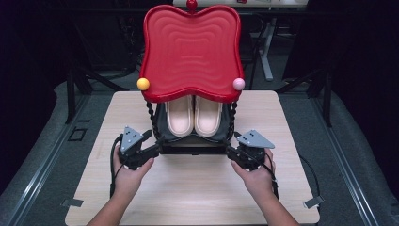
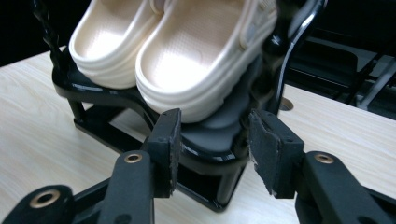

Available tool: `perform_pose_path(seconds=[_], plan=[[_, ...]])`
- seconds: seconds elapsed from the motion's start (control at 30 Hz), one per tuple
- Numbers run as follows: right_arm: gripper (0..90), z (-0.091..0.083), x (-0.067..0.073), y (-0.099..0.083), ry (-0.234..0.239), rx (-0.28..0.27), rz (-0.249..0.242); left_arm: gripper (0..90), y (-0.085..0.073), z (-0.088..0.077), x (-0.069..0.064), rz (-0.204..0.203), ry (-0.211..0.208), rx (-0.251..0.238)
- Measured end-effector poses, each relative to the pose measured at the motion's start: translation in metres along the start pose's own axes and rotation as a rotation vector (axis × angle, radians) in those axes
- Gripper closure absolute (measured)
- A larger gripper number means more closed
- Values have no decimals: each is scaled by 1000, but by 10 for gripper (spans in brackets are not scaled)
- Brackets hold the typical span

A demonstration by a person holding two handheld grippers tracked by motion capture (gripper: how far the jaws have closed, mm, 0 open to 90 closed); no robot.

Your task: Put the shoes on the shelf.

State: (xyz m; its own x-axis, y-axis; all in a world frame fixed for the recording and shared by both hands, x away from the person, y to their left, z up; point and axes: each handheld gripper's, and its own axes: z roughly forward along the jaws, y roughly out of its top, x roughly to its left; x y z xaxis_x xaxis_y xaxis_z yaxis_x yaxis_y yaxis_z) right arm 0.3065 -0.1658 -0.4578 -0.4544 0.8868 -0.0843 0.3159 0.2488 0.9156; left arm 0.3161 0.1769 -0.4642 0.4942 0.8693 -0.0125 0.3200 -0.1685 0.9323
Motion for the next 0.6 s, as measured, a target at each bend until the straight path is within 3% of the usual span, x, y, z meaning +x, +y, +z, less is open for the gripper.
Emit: perform_pose_path(seconds=[0.47, 0.6], plan=[[494, -19, -8, -40, -11, 36, -30, 452, -46, -24, 24, -27, 41, 74], [494, -19, -12, -50, -13, 54, -9, 446, -58, -32, 31, -40, 46, 90]])
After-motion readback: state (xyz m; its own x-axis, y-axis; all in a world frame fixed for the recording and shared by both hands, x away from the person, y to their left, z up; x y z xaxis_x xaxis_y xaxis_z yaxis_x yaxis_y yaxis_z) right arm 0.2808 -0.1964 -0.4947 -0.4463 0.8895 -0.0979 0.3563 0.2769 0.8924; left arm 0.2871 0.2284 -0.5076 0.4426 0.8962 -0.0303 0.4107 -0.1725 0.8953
